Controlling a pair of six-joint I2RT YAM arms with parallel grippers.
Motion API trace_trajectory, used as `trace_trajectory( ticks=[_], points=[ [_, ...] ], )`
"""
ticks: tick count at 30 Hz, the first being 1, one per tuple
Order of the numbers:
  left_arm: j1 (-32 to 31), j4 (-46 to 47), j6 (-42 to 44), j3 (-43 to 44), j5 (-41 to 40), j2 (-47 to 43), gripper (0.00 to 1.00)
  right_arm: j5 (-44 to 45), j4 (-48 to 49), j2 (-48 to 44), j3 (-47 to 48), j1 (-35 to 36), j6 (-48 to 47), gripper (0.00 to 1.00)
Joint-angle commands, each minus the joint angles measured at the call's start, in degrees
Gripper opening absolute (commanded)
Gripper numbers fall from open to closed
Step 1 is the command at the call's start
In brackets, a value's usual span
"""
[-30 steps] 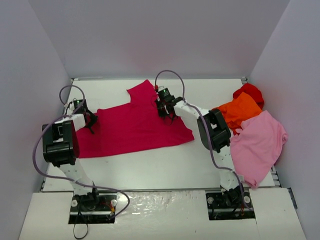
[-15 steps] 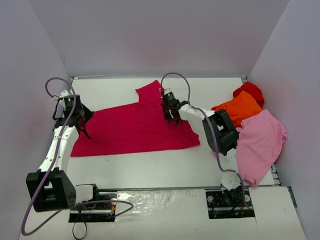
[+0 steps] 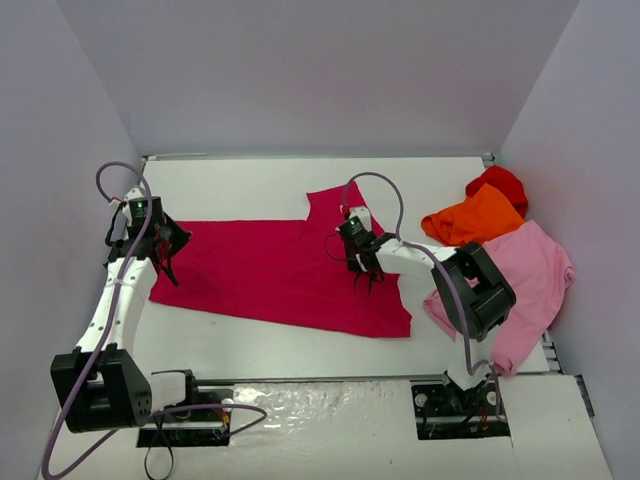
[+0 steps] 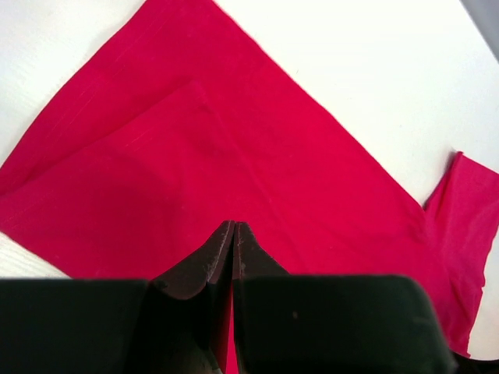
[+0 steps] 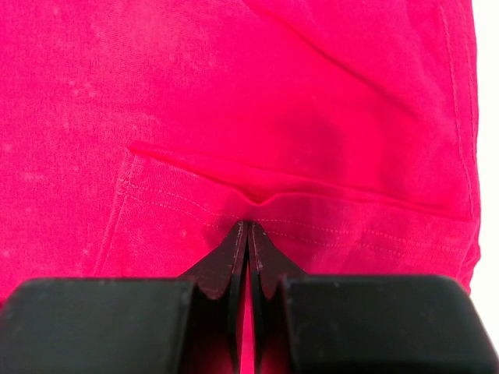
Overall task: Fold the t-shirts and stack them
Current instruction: Grap the side of the flattened tshirt furthest away from the robot with both arms
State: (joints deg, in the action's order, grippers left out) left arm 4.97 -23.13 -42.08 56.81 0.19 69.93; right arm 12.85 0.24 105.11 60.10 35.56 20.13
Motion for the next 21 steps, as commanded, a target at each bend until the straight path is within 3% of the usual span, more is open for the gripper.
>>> trace_trajectory(
  ticks=[1, 2, 4, 7, 9, 15, 21],
  points=[
    [0.0, 2.0, 1.5, -0.5, 0.6, -2.9, 0.00, -0.1, -11.1, -3.3, -3.9, 0.9, 3.5, 0.00],
    [0.0, 2.6, 1.9, -1.1, 0.4, -3.0, 0.00, 0.2, -11.1, -4.5, -3.2, 1.0, 3.7, 0.00],
    [0.0, 4.6, 3.0, -1.5, -1.8, -2.2, 0.00, 2.3, -10.9, -6.0, 2.9, 0.8, 4.0, 0.15],
    [0.1, 5.7, 4.5, 0.9, -4.6, 1.1, 0.00, 4.4, -10.0, -3.9, 13.1, -1.1, 1.0, 0.60],
    [0.6, 5.7, 4.8, 3.0, -5.6, 5.1, 0.00, 2.3, -9.5, 0.0, 21.7, -4.0, -0.9, 0.76],
    [2.8, 3.4, 5.4, 13.7, -9.6, 17.1, 0.00, -7.4, -8.2, 15.4, 41.8, -14.5, -3.5, 0.83],
    [5.2, 2.7, 6.2, 19.5, -8.6, 22.7, 0.00, -19.1, -5.0, 27.3, 49.5, -23.4, -1.7, 0.82]
  ],
)
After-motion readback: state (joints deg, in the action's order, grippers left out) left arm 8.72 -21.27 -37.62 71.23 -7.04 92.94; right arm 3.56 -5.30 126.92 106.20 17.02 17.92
